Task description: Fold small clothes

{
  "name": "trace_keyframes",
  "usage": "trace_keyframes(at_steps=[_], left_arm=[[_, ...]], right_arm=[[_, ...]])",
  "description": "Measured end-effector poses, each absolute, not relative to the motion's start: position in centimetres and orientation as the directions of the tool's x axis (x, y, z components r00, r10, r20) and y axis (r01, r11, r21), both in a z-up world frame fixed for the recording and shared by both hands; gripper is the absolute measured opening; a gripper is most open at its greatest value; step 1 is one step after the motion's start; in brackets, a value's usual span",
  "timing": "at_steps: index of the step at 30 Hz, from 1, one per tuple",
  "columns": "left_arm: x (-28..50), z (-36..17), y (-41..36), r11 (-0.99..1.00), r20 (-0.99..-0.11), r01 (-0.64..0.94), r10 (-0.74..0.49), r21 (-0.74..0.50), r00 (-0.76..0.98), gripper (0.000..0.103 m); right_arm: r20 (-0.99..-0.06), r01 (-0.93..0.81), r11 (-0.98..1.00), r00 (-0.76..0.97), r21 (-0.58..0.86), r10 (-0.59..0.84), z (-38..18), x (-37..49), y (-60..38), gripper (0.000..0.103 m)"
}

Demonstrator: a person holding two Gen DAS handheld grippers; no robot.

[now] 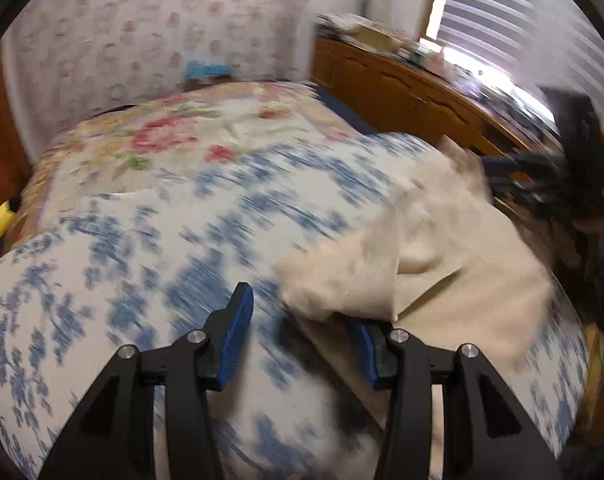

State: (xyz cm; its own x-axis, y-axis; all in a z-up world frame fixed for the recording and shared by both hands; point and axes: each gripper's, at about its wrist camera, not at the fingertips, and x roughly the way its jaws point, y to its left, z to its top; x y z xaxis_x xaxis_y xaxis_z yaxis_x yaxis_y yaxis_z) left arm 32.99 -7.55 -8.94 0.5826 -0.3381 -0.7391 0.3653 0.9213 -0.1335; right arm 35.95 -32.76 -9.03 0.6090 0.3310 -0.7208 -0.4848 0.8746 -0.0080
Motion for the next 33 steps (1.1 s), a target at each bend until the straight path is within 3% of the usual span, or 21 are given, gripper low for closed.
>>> trace_keyframes(at_steps=[2,4,9,12,15,19,33], left_arm=[[34.4,-9.4,-6.3,0.951,-0.745,0.288,-0.276,-0.118,0.607,0.045],[35.0,-9.7,-5.3,0.950,-0.748,0.268,-0.296,-0.162,0.594,0.045],[34.3,-10.0,-5.1,0.954,-0.751,0.262,-0.278,-0.145,0.599,0.045],[33.7,-9.7,-5.1,0.945,-0.744,0.281,-0.309,-0.168,0.593,0.045],[32.9,-8.9,-5.6,0.933,-0.732,0.310,-0.341,-0.184,0.590,0.045],[32.2,-8.4,-6.3,0.921,-0.728,0.335,-0.367,-0.197,0.579,0.045],[31.7,-10.6,-9.0,0.913,-0.768,0.368,-0.360,-0.174,0.530,0.046]], right_arm=[[-0.720,-0.481,0.877,0.607,0.003,0.336,-9.1,37.2,-32.8,0.057],[-0.723,-0.487,0.872,0.589,0.039,0.361,-9.2,38.3,-33.2,0.009],[-0.658,-0.414,0.908,0.669,0.058,0.347,-8.1,39.1,-34.6,0.004],[-0.664,-0.368,0.928,0.679,0.064,0.315,-8.1,39.5,-35.0,0.008],[-0.674,-0.358,0.931,0.671,0.070,0.309,-8.0,38.9,-35.1,0.040],[-0.679,-0.347,0.933,0.662,0.099,0.318,-7.7,37.5,-35.8,0.063],[-0.774,-0.329,0.930,0.541,0.166,0.329,-11.8,35.2,-36.3,0.065]])
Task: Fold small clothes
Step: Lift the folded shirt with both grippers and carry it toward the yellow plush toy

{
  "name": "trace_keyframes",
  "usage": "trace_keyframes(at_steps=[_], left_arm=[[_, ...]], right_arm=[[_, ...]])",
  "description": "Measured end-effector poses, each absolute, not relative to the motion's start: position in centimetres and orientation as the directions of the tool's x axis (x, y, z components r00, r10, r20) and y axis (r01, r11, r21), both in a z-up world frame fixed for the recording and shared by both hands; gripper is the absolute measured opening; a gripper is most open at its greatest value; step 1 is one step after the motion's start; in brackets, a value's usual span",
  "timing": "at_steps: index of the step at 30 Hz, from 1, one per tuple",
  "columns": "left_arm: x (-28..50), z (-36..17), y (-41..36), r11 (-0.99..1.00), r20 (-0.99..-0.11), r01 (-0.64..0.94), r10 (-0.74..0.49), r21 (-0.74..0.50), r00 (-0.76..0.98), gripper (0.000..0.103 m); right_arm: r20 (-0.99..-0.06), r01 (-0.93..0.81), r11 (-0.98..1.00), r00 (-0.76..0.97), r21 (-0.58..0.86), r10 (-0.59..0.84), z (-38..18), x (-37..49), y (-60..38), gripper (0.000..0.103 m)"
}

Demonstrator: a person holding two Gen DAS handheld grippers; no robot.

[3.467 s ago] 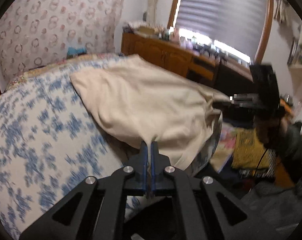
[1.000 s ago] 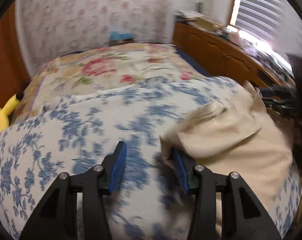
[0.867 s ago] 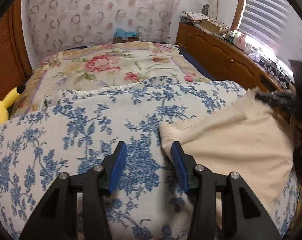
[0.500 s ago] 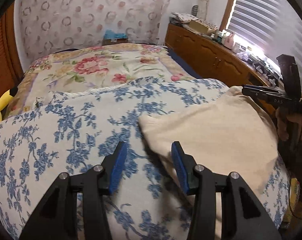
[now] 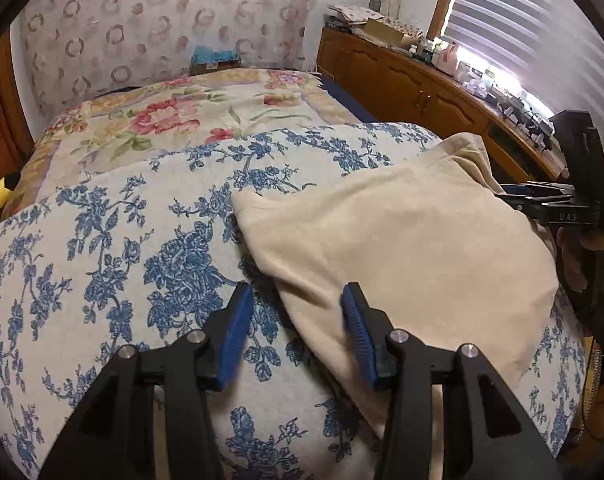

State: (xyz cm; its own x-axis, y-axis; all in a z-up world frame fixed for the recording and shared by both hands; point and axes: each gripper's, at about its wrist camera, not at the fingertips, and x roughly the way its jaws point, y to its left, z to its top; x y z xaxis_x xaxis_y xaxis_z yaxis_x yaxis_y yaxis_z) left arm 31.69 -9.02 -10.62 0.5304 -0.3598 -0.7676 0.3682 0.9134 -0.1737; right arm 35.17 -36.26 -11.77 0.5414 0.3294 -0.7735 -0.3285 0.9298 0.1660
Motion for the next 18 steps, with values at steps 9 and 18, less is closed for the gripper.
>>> trace_keyframes(at_steps=[9,18], left_arm=[[31.3,-10.9,-9.7,0.920,-0.758,0.364,-0.339,-0.144,0.557,0.047],[31.0,-11.0,-9.5,0.904,-0.744,0.378,-0.392,-0.201,0.541,0.036]], right_arm=[[-0.769,-0.365,0.909,0.516,0.203,0.378,-12.0,34.6,-35.6,0.050],[-0.767,-0.425,0.880,0.485,0.214,0.421,-11.8,33.5,-34.2,0.014]])
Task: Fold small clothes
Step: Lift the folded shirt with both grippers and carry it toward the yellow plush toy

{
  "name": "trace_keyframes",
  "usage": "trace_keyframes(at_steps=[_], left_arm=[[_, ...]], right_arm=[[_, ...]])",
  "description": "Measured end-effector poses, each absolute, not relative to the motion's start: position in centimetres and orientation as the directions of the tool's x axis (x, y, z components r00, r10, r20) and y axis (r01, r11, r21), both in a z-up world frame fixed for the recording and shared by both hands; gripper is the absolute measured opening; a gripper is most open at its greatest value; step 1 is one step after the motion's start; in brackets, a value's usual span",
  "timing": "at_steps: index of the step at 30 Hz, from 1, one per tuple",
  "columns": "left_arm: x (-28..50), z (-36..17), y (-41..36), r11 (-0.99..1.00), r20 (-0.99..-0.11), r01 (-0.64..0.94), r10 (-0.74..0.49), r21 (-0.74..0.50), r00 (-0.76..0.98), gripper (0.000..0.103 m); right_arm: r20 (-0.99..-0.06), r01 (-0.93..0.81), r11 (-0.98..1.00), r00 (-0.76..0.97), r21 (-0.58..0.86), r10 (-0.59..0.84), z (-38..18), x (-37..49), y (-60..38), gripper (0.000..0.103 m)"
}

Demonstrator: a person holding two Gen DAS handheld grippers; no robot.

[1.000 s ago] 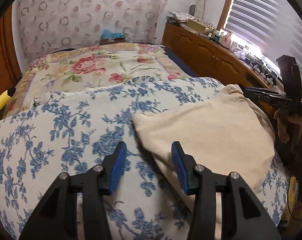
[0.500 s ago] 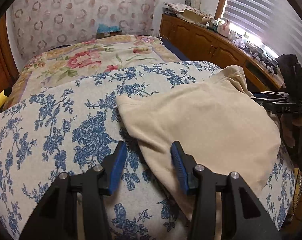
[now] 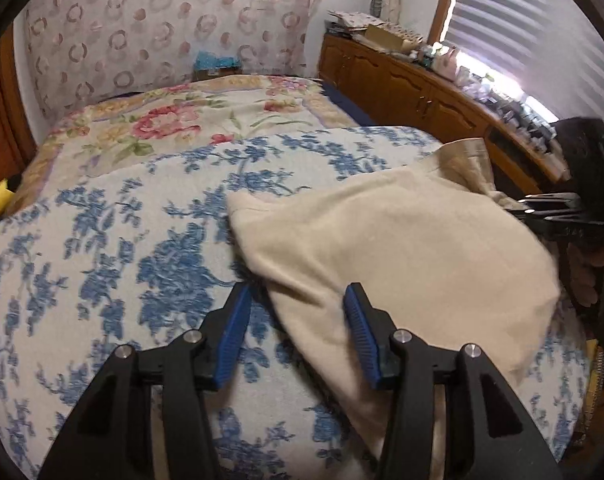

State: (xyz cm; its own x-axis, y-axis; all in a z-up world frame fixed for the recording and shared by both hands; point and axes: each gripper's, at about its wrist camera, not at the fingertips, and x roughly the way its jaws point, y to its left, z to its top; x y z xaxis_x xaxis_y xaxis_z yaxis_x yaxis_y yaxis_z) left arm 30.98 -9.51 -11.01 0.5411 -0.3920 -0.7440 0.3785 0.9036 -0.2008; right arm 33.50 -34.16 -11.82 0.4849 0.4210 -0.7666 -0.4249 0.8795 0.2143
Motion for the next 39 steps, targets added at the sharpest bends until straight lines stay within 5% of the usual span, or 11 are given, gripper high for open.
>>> trace_keyframes(at_steps=[1,4,17,27,39], left_arm=[[30.8,-11.0,-9.7,0.887,-0.742,0.409,-0.420,-0.214,0.522,0.019],[30.5,-10.6,-9.9,0.869,-0.739,0.435,-0.452,-0.237,0.499,0.008],[24.5,-2.5,-1.9,0.834,-0.551,0.451,-0.549,-0.317,0.628,0.007],[20.3,-1.8,13.3,0.929,-0.510,0.213,-0.346,-0.303,0.788,0.007],[20.3,-8.2,24.1,0.937,-0.547,-0.022,-0.184,-0.348,0.817,0.007]], right_arm=[[-0.760,-0.428,0.880,0.496,0.206,0.420,-11.6,33.2,-34.0,0.013],[-0.738,-0.435,0.881,0.529,0.187,0.418,-10.7,32.4,-33.6,0.011],[-0.630,-0.544,0.835,0.622,0.080,0.465,-2.7,30.5,-27.1,0.009],[-0.589,-0.735,0.678,0.556,-0.020,0.586,0.4,33.9,-9.8,0.009],[-0.647,-0.833,0.544,0.468,-0.097,0.601,-2.1,41.8,11.2,0.008]])
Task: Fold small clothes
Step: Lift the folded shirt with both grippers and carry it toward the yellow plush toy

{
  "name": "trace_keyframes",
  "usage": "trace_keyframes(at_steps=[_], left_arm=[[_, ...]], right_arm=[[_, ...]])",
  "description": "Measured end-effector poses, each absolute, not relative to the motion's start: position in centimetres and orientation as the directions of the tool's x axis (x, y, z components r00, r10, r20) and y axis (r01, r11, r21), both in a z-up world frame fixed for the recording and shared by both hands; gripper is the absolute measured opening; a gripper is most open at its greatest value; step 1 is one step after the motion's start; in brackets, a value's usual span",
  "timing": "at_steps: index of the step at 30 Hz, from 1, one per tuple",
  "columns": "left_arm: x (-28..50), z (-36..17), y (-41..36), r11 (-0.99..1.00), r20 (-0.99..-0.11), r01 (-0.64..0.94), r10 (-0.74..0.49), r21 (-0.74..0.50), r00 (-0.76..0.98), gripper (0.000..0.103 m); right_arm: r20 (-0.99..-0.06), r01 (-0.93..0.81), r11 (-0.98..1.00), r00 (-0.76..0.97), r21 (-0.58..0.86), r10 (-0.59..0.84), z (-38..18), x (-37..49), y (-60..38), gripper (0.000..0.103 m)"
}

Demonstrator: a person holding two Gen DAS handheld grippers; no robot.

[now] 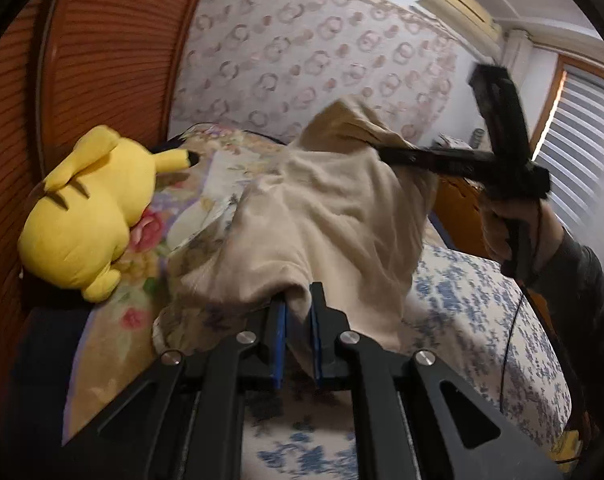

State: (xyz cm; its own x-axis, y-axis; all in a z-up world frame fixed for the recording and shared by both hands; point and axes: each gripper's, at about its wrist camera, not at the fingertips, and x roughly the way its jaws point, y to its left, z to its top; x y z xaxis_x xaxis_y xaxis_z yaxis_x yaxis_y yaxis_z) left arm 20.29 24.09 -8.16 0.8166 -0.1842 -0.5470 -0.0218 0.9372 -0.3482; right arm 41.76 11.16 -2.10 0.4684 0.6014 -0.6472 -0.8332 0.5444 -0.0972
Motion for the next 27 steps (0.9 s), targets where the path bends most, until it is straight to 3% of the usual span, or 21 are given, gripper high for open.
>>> trace_keyframes(at_steps=[11,12,14,16,20,22,25,27], left_arm=[[18.8,-10.1,25.7,0.939,-0.579,-0.113,-0.103,-0.325,0.808,0.007],[18.9,-10.6,25.5,0.942,-0.589,-0.119,-0.095,-0.314,0.802,0.007],[18.9,-10.8,25.5,0.944,-0.602,-0.131,-0.083,-0.303,0.794,0.008],[18.7,-10.9,25.4,0.947,-0.608,-0.137,-0.073,-0.291,0.790,0.015],[18.2,-10.4,25.2,0.955,-0.609,-0.131,-0.061,-0.266,0.791,0.030],[17.8,-9.9,24.8,0.961,-0.598,-0.122,-0.052,-0.247,0.800,0.039],[17.3,-9.0,24.3,0.968,-0.582,-0.102,-0.051,-0.228,0.811,0.043],[17.0,-8.3,23.8,0.974,-0.574,-0.098,-0.037,-0.203,0.818,0.058]], right_arm=[[-0.691,-0.859,0.498,0.431,-0.118,0.580,-5.6,44.3,20.1,0.009],[-0.695,-0.851,0.509,0.445,-0.131,0.565,-5.9,44.5,20.2,0.011],[-0.681,-0.816,0.556,0.498,-0.157,0.537,-6.1,44.8,20.0,0.026],[-0.648,-0.781,0.604,0.544,-0.159,0.533,-5.8,44.8,18.8,0.041],[-0.617,-0.799,0.596,0.511,-0.082,0.599,-5.3,43.6,16.0,0.042],[-0.650,-0.816,0.578,0.455,-0.029,0.609,-6.5,43.4,15.4,0.042],[-0.686,-0.795,0.606,0.448,-0.014,0.573,-8.9,44.0,14.9,0.042],[-0.701,-0.782,0.623,0.435,0.017,0.565,-10.1,44.5,14.5,0.042]])
